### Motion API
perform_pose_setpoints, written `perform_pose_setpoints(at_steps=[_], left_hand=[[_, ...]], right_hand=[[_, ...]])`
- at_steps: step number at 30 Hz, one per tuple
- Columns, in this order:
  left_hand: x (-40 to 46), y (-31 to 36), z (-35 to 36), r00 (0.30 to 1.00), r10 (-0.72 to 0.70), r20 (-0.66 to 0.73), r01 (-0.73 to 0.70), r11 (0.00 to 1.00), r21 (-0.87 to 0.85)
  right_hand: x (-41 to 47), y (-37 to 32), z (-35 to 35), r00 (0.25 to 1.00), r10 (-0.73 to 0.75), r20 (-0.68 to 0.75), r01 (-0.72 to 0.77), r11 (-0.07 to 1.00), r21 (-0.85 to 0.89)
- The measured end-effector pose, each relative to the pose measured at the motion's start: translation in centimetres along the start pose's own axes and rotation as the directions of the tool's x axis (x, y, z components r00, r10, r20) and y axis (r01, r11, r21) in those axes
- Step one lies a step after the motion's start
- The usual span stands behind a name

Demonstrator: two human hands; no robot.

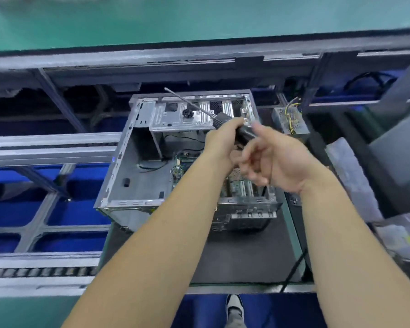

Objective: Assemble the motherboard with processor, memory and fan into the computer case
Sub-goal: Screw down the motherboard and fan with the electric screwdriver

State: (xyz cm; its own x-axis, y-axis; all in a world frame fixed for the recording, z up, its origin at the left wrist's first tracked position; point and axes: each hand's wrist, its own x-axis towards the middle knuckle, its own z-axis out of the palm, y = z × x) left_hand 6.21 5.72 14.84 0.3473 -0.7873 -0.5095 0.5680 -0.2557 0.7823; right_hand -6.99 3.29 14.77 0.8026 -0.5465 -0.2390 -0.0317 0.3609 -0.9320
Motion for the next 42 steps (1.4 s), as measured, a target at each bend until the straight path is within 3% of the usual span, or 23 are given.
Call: perform_pose_setpoints(at_steps=[2, 4, 6, 9, 12, 14, 17, 18, 20, 22, 24, 26, 27, 28, 32, 38, 42], left_hand=[[0.9, 0.6, 0.7, 0.999, 0.016, -0.045, -0.016, 1.0, -0.007], [1.5, 1.1, 0.8, 0.999, 0.025, -0.037, -0.027, 0.999, -0.042], [1.9, 1.5, 0.5, 0.999, 0.039, -0.005, -0.039, 0.998, -0.045], [2.3, 1.5, 0.3, 0.998, 0.051, -0.026, -0.05, 0.997, 0.052], [2.6, 1.4, 0.3, 0.999, 0.023, -0.027, -0.021, 0.998, 0.054], [2.8, 1.3, 0.0, 1.0, 0.006, 0.0, -0.006, 1.0, -0.019], [2.8, 1.6, -0.6, 0.997, 0.002, 0.08, 0.003, 0.998, -0.068], [2.8, 1.9, -0.9, 0.993, -0.004, 0.116, 0.006, 1.0, -0.018], [2.8, 2.5, -2.4, 0.984, -0.03, 0.173, -0.018, 0.964, 0.264], [2.8, 3.2, -5.2, 0.985, -0.064, 0.157, -0.049, 0.78, 0.624], [3.4, 3.7, -9.1, 0.996, -0.031, 0.081, -0.056, 0.482, 0.874], [4.4, 3.9, -13.0, 0.995, 0.086, -0.042, 0.031, 0.124, 0.992], [4.9, 3.6, -14.4, 0.988, 0.123, -0.097, 0.097, 0.005, 0.995], [5.2, 3.1, -15.5, 0.985, 0.112, -0.128, 0.132, -0.028, 0.991], [5.6, 1.0, -16.8, 0.979, -0.162, -0.121, 0.154, 0.209, 0.966], [6.2, -0.7, -16.6, 0.96, -0.261, -0.103, 0.147, 0.155, 0.977], [6.5, -0.7, -17.0, 0.943, -0.32, -0.095, 0.149, 0.15, 0.977]], right_hand=[[1.3, 1.2, -0.2, 0.974, 0.219, -0.055, -0.226, 0.944, -0.24], [2.9, 2.3, 0.0, 0.949, 0.223, -0.224, -0.274, 0.933, -0.234], [4.4, 2.9, 0.1, 0.922, 0.113, -0.371, -0.137, 0.99, -0.039], [6.0, 3.0, 1.4, 0.874, 0.013, -0.486, 0.105, 0.971, 0.215], [7.0, 2.2, 3.0, 0.813, 0.042, -0.581, 0.346, 0.768, 0.539], [7.6, 1.5, 3.3, 0.78, 0.083, -0.62, 0.451, 0.612, 0.65], [7.9, 0.4, 3.7, 0.695, 0.051, -0.717, 0.566, 0.576, 0.59], [7.9, 0.1, 3.8, 0.649, 0.019, -0.76, 0.598, 0.605, 0.526], [7.8, -0.9, 4.0, 0.564, -0.068, -0.823, 0.657, 0.641, 0.397], [8.0, -2.0, 3.3, 0.514, -0.172, -0.84, 0.687, 0.668, 0.284], [8.2, -2.9, 2.7, 0.515, -0.311, -0.799, 0.722, 0.659, 0.209], [8.4, -3.5, 2.6, 0.504, -0.409, -0.761, 0.733, 0.669, 0.126], [8.4, -3.7, 2.9, 0.498, -0.447, -0.743, 0.727, 0.682, 0.077], [8.5, -3.8, 3.2, 0.495, -0.483, -0.722, 0.724, 0.689, 0.035], [9.5, -3.8, 5.0, 0.496, -0.585, -0.642, 0.711, 0.698, -0.087], [11.2, -3.3, 7.2, 0.666, -0.597, -0.447, 0.645, 0.762, -0.058], [11.9, -2.7, 8.3, 0.677, -0.593, -0.436, 0.635, 0.77, -0.061]])
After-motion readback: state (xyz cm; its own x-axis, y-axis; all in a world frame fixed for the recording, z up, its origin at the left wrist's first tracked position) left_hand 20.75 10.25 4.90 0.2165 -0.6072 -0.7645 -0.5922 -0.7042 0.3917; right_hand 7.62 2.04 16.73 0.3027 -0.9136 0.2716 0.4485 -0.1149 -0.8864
